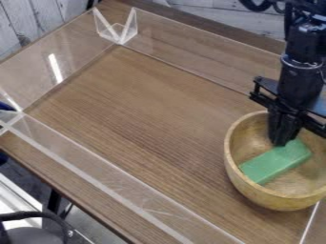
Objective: Remove the green block from inside the brown bowl and put it on the table
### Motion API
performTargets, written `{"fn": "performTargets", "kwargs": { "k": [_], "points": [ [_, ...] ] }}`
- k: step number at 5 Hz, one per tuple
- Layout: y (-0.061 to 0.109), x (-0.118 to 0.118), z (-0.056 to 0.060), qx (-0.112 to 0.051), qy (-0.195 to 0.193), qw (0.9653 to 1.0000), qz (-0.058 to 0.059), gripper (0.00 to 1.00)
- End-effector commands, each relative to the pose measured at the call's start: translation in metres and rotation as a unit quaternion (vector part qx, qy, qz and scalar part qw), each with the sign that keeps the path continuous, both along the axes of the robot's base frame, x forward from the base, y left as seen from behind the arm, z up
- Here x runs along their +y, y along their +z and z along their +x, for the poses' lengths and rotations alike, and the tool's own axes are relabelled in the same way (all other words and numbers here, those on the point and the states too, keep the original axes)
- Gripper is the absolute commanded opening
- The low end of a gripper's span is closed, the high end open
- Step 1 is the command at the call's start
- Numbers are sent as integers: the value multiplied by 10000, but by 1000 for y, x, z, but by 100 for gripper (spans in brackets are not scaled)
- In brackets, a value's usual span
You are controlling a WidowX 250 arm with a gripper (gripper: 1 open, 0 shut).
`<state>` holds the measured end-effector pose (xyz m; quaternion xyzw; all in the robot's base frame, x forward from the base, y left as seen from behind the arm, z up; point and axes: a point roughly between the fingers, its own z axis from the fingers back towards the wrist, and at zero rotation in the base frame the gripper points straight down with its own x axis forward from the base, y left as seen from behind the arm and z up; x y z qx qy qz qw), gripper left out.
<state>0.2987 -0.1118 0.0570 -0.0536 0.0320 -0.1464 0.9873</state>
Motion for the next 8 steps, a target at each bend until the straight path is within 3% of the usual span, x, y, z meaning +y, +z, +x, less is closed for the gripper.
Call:
{"fn": "performTargets", "kwargs": {
  "k": [1, 4, 5, 8],
  "points": [
    [28, 3, 7, -388, 37, 9992, -95, 0],
    [71, 22, 7, -751, 253, 9968, -28, 0],
    [67, 21, 7, -698, 225, 9973, -34, 100],
    [49, 16, 9, -517, 123, 9986, -56, 100]
  ]
}}
